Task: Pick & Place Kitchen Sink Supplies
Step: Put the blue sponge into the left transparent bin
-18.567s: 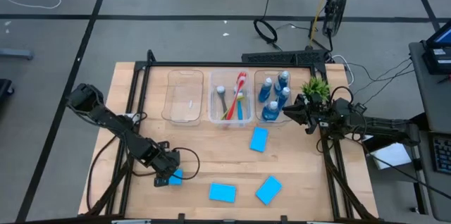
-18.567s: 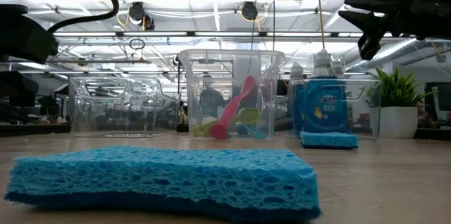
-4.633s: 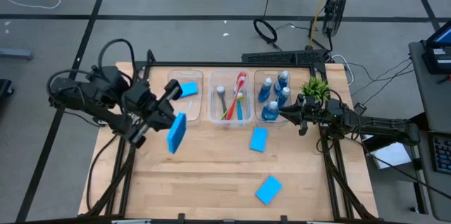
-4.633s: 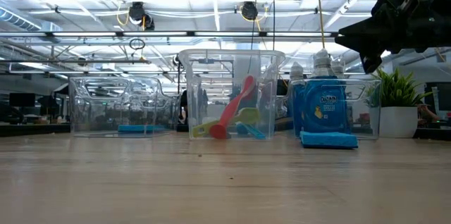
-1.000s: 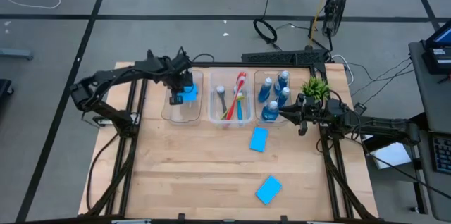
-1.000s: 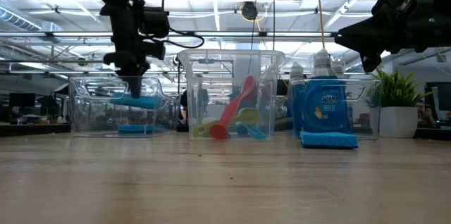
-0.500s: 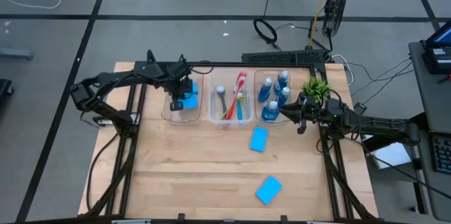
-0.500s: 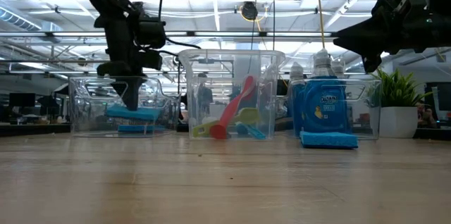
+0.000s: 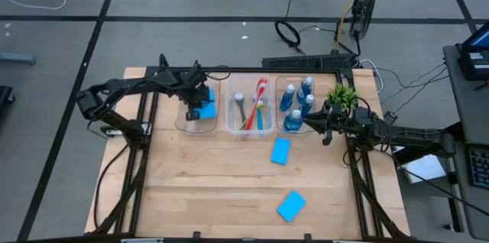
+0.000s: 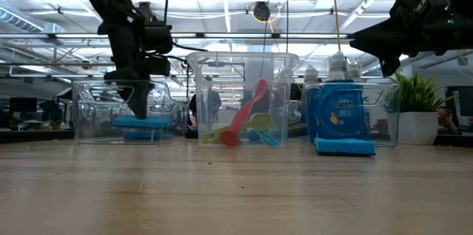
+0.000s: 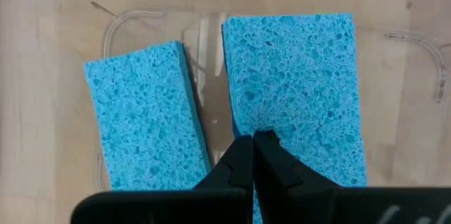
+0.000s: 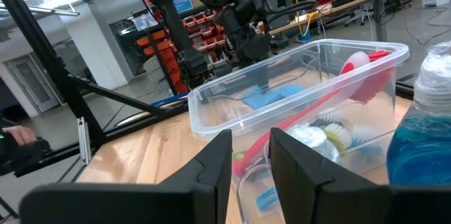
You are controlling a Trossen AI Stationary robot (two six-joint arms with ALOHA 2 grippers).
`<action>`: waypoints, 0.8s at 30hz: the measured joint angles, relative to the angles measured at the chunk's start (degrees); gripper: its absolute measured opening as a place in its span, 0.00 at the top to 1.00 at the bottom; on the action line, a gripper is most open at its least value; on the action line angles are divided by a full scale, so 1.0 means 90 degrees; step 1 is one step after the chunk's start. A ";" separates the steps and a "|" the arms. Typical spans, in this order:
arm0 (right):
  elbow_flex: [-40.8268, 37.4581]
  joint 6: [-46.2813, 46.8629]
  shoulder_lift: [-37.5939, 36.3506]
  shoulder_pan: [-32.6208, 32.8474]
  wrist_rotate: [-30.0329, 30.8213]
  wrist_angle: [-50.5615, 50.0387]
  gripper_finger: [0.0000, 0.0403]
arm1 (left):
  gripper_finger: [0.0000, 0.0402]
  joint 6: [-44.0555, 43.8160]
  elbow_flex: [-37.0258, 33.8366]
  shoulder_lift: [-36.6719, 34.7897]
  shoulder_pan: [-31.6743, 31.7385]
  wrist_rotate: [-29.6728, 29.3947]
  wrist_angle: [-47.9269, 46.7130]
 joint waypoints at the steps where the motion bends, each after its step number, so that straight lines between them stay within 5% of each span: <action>1: 0.0000 -0.0002 0.0000 -0.0001 0.0000 0.0000 0.79 | 1.00 0.0000 0.0001 0.0009 -0.0001 0.0001 0.0002; 12: 0.0000 -0.0005 0.0000 0.0000 -0.0027 0.0000 0.79 | 0.89 -0.0320 0.0000 0.0277 -0.0171 0.0004 0.0049; 24: 0.0000 -0.0007 0.0000 0.0000 -0.0053 0.0005 0.79 | 0.55 -0.0647 0.0001 0.0197 -0.0228 -0.0025 0.0032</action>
